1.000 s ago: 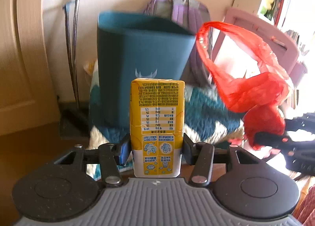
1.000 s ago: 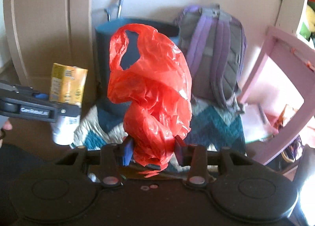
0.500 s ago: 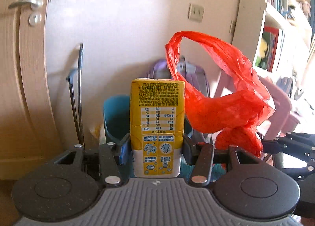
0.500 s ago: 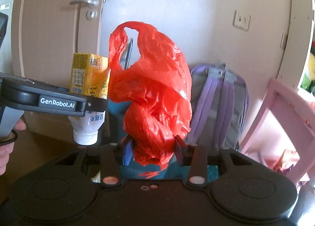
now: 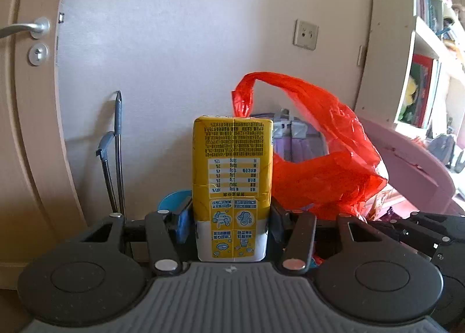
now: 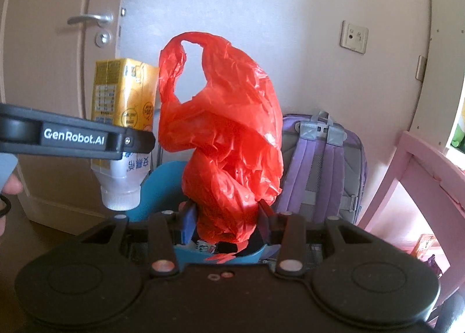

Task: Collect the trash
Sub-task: 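Carry the yellow bottle and red bag up to the teal bin with both tools, then open both tools over the teal bin to drop bottle and red bag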

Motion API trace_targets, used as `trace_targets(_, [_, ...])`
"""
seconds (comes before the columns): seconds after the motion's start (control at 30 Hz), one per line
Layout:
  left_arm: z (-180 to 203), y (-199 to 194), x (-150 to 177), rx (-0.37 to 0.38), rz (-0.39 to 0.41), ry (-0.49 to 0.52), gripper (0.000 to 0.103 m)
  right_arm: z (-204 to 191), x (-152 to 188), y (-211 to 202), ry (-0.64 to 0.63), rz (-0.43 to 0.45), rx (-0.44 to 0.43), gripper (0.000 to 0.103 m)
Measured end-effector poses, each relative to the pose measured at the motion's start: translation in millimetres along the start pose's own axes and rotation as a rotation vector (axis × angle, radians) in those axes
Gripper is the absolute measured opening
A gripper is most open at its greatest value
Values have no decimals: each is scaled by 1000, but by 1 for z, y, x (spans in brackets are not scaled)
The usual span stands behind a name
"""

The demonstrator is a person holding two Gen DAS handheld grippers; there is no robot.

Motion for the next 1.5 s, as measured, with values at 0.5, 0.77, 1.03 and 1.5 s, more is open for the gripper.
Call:
trace_targets(0.5, [-14,135,28,-5,-216,-22,52,1,26,116,-45,-174,38,43])
trace_targets(0.77, [-7,176,50,14,-351,21,52,2,42,136,-83,-244,43,48])
trace_targets(1.03, [-8,181,58,13,-382,19,66,2,42,135,-98,-233,30,58])
trace_targets(1.5, [4,112,37,7,-291,47,73,3,26,76,-61,-166,18,59])
Point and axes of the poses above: each gripper's, at about its wrist camera, not at the fingertips, and y roughly the way its jaws point, z to its right, x to its underside, the point moved 3 cm from there along y, roughly the way its jaws point, and after that the axes turned 13 degrees about y, right-handed, at the moved point
